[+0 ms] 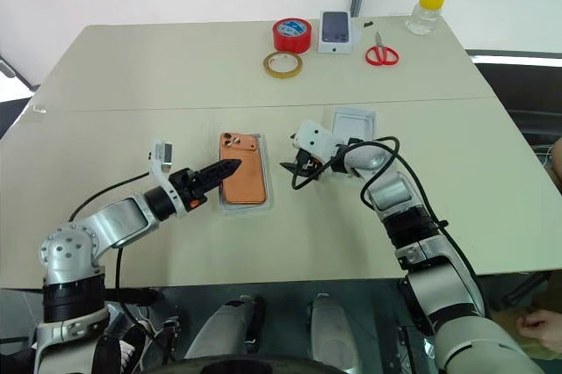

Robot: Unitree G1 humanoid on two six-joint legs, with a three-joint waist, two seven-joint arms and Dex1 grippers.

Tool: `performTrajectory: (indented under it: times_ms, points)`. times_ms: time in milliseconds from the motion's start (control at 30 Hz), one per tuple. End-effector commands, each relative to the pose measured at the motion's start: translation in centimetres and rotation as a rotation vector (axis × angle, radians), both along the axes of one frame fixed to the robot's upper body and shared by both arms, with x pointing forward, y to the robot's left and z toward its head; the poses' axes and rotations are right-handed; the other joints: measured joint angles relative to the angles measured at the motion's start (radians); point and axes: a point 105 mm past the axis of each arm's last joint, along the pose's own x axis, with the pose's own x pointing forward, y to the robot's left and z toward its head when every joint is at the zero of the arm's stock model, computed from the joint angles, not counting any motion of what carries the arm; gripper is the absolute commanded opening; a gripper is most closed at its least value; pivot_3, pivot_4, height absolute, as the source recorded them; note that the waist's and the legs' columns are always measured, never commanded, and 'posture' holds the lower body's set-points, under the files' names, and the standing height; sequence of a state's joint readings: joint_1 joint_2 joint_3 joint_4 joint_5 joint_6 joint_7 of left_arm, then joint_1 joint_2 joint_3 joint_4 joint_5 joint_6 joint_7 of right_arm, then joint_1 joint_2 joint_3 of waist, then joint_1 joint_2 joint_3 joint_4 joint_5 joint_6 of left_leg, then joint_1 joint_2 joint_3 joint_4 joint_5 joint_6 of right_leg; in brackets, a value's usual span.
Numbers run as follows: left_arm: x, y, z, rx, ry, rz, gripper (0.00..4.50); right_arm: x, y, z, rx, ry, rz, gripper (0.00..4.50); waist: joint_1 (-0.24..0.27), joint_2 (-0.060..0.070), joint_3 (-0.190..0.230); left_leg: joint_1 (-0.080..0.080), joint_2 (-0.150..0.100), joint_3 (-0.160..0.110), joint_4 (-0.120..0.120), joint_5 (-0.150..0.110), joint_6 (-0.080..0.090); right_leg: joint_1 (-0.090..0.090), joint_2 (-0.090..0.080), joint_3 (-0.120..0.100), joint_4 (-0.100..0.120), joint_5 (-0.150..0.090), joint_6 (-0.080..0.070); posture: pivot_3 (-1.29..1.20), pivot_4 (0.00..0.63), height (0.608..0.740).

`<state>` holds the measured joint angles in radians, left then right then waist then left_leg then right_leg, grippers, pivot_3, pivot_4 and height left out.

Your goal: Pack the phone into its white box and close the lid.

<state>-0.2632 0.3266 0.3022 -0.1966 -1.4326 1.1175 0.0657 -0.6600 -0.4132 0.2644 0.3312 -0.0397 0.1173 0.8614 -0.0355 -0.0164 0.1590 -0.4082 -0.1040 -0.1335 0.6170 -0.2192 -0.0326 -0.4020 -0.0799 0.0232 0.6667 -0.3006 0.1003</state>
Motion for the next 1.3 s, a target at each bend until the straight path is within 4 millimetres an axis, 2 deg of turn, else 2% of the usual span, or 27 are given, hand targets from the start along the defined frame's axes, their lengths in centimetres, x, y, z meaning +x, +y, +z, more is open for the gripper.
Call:
performTrajectory:
  times_ms: [33,167,333,533,700,800,900,967,1033,1067,1100,1133,1200,1300]
  points:
    - [-0.1,-0.8,1.3,0.035,-0.061,-0.041,4.16,0.1,0.5,1.7,0.012,-0.064,0.021,3.56,0.0,0.0,0.0,0.0,0.0,0.0,0.0,0.0,0.0,0.0,0.0,0.0,0.0,0.0,0.0,0.0,0.15,0.74]
    - [-0.9,-0.9,1.4,0.078,-0.06,-0.083,4.16,0.1,0.6,1.7,0.014,-0.065,0.02,3.56,0.0,0.0,0.0,0.0,0.0,0.0,0.0,0.0,0.0,0.0,0.0,0.0,0.0,0.0,0.0,0.0,0.15,0.74]
    - [-1.3,0.7,0.4,0.122,-0.012,-0.063,4.16,0.0,0.6,1.7,0.015,-0.065,0.023,3.56,-0.006,0.0,0.0,0.0,0.0,0.0,0.0,0.0,0.0,0.0,0.0,0.0,0.0,0.0,0.0,0.0,0.15,0.74]
    - [-0.8,1.3,1.6,0.113,-0.055,-0.033,4.16,-0.1,1.0,1.4,0.013,-0.058,0.029,3.56,0.001,0.0,0.0,0.0,0.0,0.0,0.0,0.0,0.0,0.0,0.0,0.0,0.0,0.0,0.0,0.0,0.15,0.74]
    - [-0.8,2.2,2.1,0.179,-0.112,-0.012,4.16,-0.2,1.2,1.4,0.021,-0.053,0.035,3.56,-0.004,0.0,0.0,0.0,0.0,0.0,-0.001,0.0,0.0,-0.001,0.0,0.0,0.0,0.0,0.0,0.0,0.15,0.74]
    - [0.1,4.1,2.4,0.241,-0.159,0.082,4.16,-0.3,1.3,1.4,0.032,-0.041,0.044,3.56,-0.004,0.0,0.0,0.0,0.0,0.0,-0.001,0.0,0.0,-0.001,0.0,0.0,0.0,0.0,0.0,0.0,0.15,0.74]
    - [1.2,7.1,1.8,0.43,-0.209,0.192,3.26,-0.6,1.4,1.4,0.049,-0.02,0.058,2.68,-0.005,0.0,0.0,0.0,0.0,0.0,-0.001,0.0,0.0,-0.001,0.0,0.0,0.0,0.0,0.0,0.0,0.15,0.74]
    - [1.6,8.6,0.4,0.668,-0.27,0.196,2.27,-0.6,1.5,1.1,0.035,-0.03,0.053,1.64,-0.007,0.001,0.0,0.0,0.0,0.0,-0.002,0.0,0.0,-0.001,0.0,0.001,0.0,0.0,0.0,0.0,0.15,0.74]
    - [1.7,8.9,-0.5,0.756,-0.309,0.155,1.19,-0.6,1.6,0.8,0.022,-0.033,0.049,0.56,-0.004,0.002,0.001,0.0,0.0,0.001,-0.003,0.0,0.0,-0.002,0.0,0.001,0.0,0.0,0.0,0.0,0.15,0.74]
    - [1.8,8.8,-0.8,0.743,-0.307,0.151,0.67,-0.6,1.7,0.7,0.021,-0.032,0.05,0.03,-0.001,0.002,0.001,0.0,0.0,0.001,-0.003,0.0,0.0,-0.002,0.0,0.001,0.0,0.0,0.0,0.0,0.15,0.74]
    - [1.9,8.6,-1.0,0.738,-0.308,0.138,0.2,-0.6,1.7,0.6,0.01,-0.038,0.051,0.0,0.001,0.002,0.001,0.0,0.0,0.001,-0.003,-0.001,0.001,-0.001,0.0,0.001,-0.001,0.0,0.0,0.0,0.15,0.74]
    - [2.0,8.5,-1.2,0.738,-0.311,0.13,0.02,-0.6,1.8,0.5,0.002,-0.043,0.051,0.0,0.005,0.002,0.001,0.0,0.0,0.001,-0.003,-0.001,0.002,-0.001,0.0,0.001,-0.001,0.0,0.0,0.0,0.15,0.74]
    - [2.2,7.5,-2.1,0.769,-0.312,0.095,0.02,-0.7,1.9,0.4,0.0,-0.039,0.055,0.0,0.014,0.002,0.001,0.0,0.0,0.001,-0.003,-0.002,0.004,-0.002,-0.001,0.001,-0.001,0.0,0.0,0.0,0.15,0.74]
    - [2.5,5.0,-2.9,0.788,-0.349,0.004,0.02,-1.0,2.3,0.2,-0.013,-0.036,0.074,0.0,0.021,0.002,0.001,-0.001,0.0,0.001,-0.003,-0.002,0.004,-0.002,-0.001,0.001,-0.001,0.0,0.0,0.0,0.15,0.74]
